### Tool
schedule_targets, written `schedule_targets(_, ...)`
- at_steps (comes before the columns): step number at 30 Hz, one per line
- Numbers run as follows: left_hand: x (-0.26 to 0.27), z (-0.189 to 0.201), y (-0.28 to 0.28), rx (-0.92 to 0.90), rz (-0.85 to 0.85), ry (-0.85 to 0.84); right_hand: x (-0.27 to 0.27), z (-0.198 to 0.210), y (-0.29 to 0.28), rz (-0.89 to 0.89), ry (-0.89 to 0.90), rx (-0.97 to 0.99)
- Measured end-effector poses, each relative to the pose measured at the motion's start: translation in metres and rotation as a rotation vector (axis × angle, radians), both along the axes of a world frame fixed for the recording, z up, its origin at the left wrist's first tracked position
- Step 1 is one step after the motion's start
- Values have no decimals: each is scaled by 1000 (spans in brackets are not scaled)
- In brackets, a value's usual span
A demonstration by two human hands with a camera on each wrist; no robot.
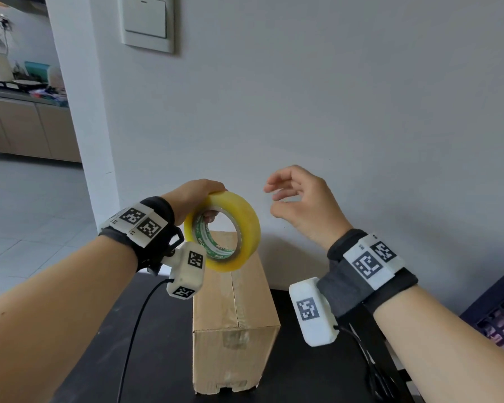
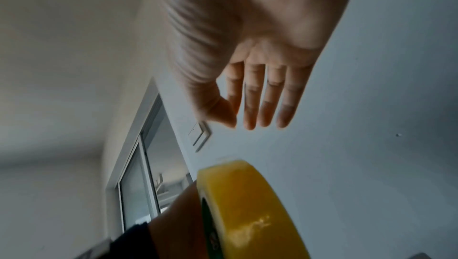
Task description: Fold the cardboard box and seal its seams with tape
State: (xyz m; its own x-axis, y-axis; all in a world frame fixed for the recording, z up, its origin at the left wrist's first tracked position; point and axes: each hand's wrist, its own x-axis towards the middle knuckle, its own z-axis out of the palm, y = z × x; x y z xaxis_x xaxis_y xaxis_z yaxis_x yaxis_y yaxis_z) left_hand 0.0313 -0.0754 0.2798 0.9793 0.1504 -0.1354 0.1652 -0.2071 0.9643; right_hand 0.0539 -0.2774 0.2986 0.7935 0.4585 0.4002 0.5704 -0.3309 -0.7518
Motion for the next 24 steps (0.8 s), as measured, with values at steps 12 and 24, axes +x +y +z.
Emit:
schedule_targets(12,4,-5,1,-60,-77,-34,0,-17,16,73,42,66)
schedule_targets(24,7,-11,17,-286,-55,-77,-3,-5,20,95,6,187)
